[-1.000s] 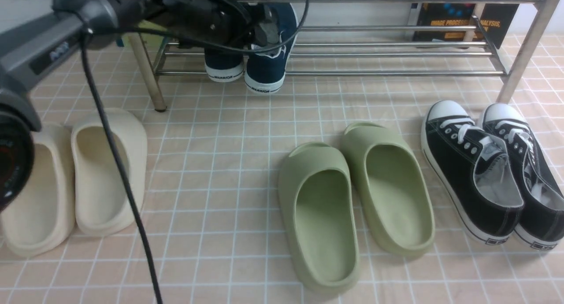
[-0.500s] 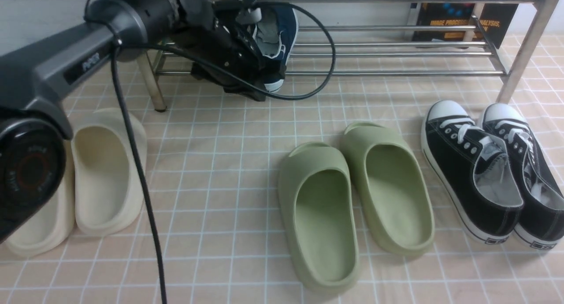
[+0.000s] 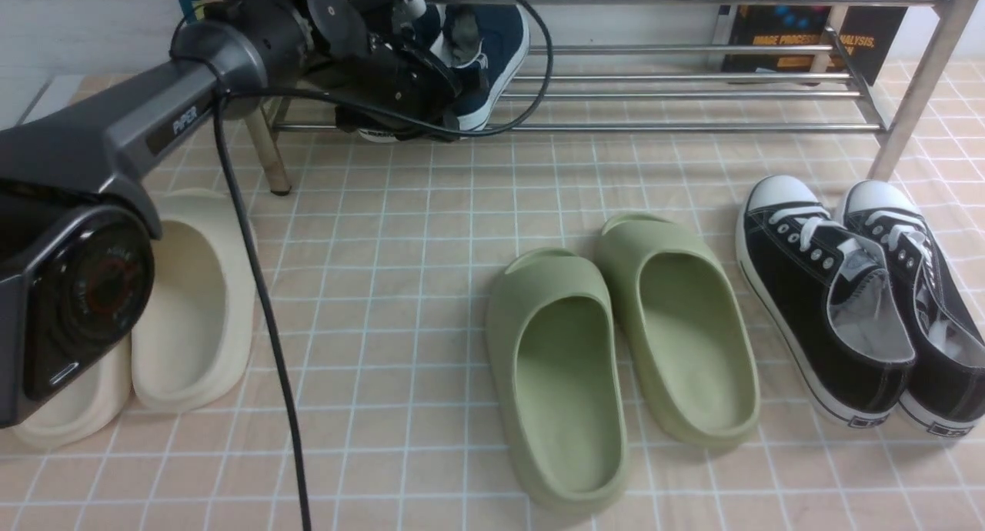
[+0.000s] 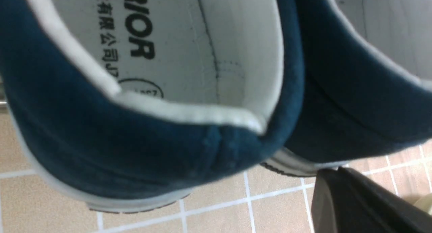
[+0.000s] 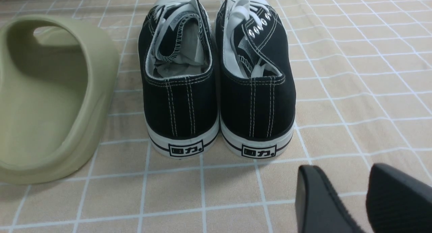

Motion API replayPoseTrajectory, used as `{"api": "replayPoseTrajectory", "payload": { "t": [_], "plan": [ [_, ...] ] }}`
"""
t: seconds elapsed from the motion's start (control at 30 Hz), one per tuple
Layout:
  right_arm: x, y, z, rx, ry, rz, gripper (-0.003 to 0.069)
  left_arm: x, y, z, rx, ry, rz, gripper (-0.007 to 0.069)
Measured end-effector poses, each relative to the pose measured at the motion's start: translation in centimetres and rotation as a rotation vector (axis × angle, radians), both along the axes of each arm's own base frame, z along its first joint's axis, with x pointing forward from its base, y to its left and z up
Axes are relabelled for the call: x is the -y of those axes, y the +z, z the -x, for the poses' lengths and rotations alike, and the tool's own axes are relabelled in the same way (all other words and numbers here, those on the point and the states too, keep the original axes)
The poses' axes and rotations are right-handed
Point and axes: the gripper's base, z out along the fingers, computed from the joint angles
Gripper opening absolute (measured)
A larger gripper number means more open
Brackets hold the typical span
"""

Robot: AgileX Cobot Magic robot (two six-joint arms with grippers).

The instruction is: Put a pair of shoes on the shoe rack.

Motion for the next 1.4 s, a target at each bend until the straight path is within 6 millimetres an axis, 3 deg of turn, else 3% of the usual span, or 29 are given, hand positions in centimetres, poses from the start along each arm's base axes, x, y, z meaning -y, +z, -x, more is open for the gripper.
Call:
{"api": "replayPoseTrajectory", "payload": {
  "t": [0.07, 0.17, 0.23, 0.37, 0.5, 0.57, 0.67, 0.7, 0.83, 1.07, 1.1, 1.2, 1.4],
  "plan": [
    [0.0, 0.0, 0.0, 0.000, 0.000, 0.000, 0.0239, 0.0, 0.0, 0.0, -0.004, -0.002, 0.000, 0.0006],
    [0.0, 0.0, 0.0, 0.000, 0.000, 0.000, 0.0239, -0.4, 1.8, 0.7, 0.001, -0.016, -0.005, 0.0009],
    [0.0, 0.0, 0.0, 0.000, 0.000, 0.000, 0.0239, -1.0, 4.0, 1.7, 0.005, -0.041, -0.039, 0.0010],
    [0.0, 0.0, 0.0, 0.000, 0.000, 0.000, 0.0239, -2.5, 10.6, 5.1, 0.076, -0.083, -0.136, 0.0013],
    [0.0, 0.0, 0.0, 0.000, 0.000, 0.000, 0.0239, -5.0, 18.4, 10.8, 0.174, -0.080, -0.265, 0.0017],
    [0.0, 0.0, 0.0, 0.000, 0.000, 0.000, 0.0239, -5.8, 20.3, 12.9, 0.187, -0.073, -0.303, 0.0019],
    [0.0, 0.0, 0.0, 0.000, 0.000, 0.000, 0.0239, -7.7, 22.8, 17.6, 0.178, -0.050, -0.372, 0.0022],
    [0.0, 0.0, 0.0, 0.000, 0.000, 0.000, 0.0239, -7.9, 22.9, 17.9, 0.176, -0.047, -0.380, 0.0022],
    [0.0, 0.0, 0.0, 0.000, 0.000, 0.001, 0.0239, -9.8, 23.1, 23.8, 0.149, -0.017, -0.396, 0.0025],
    [0.0, 0.0, 0.0, 0.000, 0.000, 0.001, 0.0239, -12.6, 19.8, 33.8, 0.249, 0.061, -0.323, 0.0033],
    [0.0, 0.0, 0.0, 0.000, 0.000, 0.001, 0.0239, -12.7, 19.5, 34.0, 0.249, 0.062, -0.325, 0.0033],
    [0.0, 0.0, 0.0, 0.000, 0.000, 0.001, 0.0239, -14.1, 18.0, 38.6, 0.336, 0.093, -0.319, 0.0034],
    [0.0, 0.0, 0.0, 0.000, 0.000, 0.001, 0.0239, -15.8, 16.3, 43.5, 0.397, 0.166, -0.285, 0.0038]
  ]
}}
